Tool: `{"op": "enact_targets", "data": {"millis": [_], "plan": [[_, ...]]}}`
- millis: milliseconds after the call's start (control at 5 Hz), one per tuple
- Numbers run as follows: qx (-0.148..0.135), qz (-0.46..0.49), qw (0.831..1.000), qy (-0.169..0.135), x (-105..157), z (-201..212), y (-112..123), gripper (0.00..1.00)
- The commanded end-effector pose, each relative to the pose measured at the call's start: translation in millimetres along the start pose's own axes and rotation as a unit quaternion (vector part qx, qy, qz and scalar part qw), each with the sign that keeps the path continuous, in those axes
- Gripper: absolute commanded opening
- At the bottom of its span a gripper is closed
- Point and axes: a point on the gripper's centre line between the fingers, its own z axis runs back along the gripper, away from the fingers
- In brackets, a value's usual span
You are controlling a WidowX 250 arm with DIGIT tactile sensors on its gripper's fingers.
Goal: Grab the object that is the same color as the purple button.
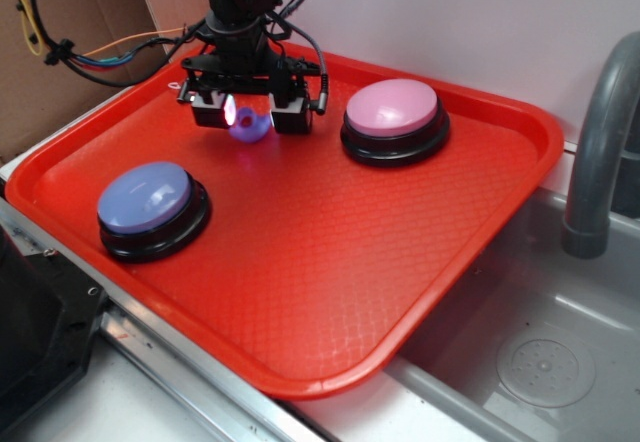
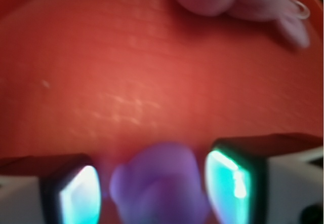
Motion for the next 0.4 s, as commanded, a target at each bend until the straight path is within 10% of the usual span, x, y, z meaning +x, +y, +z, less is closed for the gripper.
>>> {"op": "enact_targets", "data": {"millis": [0, 200], "plan": [[-0.002, -0.021, 1.000, 0.009, -8.4, -1.5, 16.3, 0.00], [-0.010, -0.036, 0.999, 0.015, -0.8, 32.6, 35.1, 0.00]]}}
